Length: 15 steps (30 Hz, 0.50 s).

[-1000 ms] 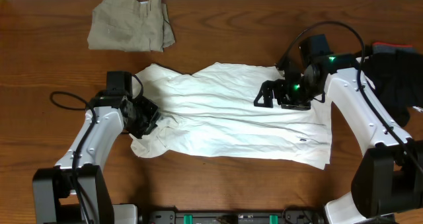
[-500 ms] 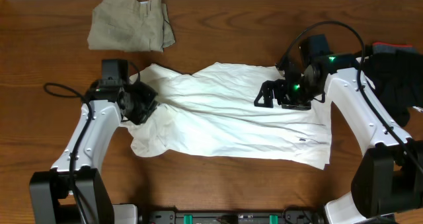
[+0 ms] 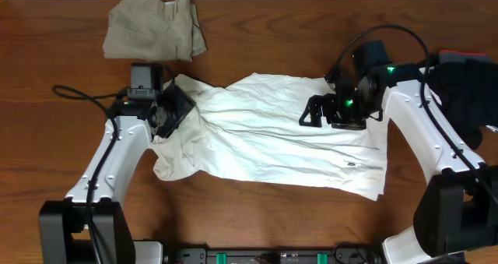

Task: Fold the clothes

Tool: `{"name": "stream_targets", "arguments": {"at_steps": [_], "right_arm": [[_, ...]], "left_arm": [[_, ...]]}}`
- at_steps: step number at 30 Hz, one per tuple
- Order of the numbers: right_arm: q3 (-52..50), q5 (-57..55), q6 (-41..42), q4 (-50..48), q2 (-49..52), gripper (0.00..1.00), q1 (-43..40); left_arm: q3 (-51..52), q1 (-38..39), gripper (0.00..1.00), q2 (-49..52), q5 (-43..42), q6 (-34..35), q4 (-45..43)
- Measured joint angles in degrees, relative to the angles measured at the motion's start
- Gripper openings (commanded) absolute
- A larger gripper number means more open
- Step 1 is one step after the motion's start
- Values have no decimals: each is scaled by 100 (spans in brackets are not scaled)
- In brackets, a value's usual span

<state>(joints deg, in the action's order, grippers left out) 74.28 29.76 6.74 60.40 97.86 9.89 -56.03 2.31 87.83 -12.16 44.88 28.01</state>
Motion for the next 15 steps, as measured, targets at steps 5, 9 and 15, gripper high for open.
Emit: {"name": "stream_targets", "arguments": {"at_steps": [5, 9, 15], "right_arm": [[0, -4, 0, 90, 0, 99, 0], [0, -83, 0, 149, 0, 99, 7], [2, -120, 2, 398, 0, 99, 9]], "left_arm": [[-4, -83, 87, 0, 175, -243, 890], [-7, -186, 87, 0, 201, -323, 1565], [-7, -188, 87, 0, -387, -691, 2282]]}}
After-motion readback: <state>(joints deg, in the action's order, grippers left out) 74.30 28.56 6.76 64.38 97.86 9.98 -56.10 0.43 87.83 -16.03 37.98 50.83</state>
